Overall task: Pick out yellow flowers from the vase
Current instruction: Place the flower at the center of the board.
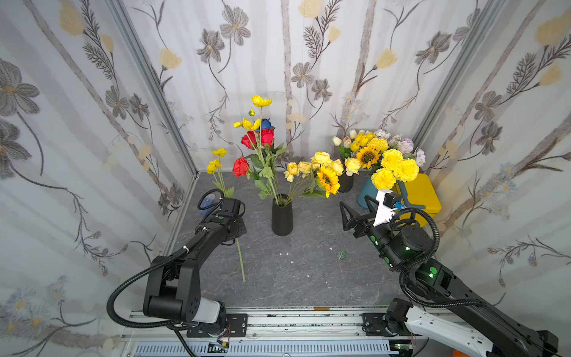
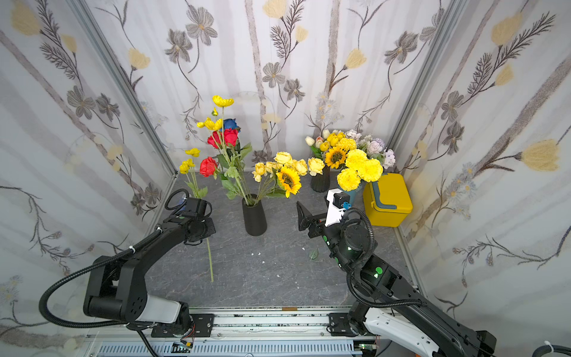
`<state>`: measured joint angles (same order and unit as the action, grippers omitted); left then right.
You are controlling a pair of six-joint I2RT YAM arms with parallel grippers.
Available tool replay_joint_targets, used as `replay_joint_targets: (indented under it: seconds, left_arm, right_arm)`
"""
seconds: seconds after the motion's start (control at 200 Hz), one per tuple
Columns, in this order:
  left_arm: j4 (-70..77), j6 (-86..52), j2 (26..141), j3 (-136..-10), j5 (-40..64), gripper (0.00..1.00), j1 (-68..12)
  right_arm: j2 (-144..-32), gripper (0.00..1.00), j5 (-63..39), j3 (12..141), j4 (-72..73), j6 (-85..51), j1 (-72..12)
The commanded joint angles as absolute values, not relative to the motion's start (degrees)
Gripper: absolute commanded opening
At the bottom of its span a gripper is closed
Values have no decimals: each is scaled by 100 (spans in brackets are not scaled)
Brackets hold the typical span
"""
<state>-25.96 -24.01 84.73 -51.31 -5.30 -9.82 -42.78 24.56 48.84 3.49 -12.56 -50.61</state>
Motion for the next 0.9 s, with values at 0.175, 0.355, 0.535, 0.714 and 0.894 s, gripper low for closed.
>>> replay_joint_targets:
  seconds: [0.175,0.355,0.535,0.714,0.894]
  left_arm:
    - [-2420,-2286,9330,-5290,-739,0,-967]
    - [-2448,-2335,9516,-5270,-704,3,-959]
    - [-2382,-2468,9508,-5183,-669,21,-958]
    - [-2325,-2550,8704,-5008,-867,39,-958]
    - [-2034,-2784,7268,-4579,-867,58,-958]
  right_arm:
    - [-4325,95,2474,4778,518,-1317,-5056]
    - [-4298,95,2480,4731,497,-1345,-5054]
    - [-4339,96,2623,4731,479,-1327,-5040]
    - [-4506,93,2389,4845,430,-1568,-5008]
    - [-4632,87,2100,4607,886,-1882,-5010]
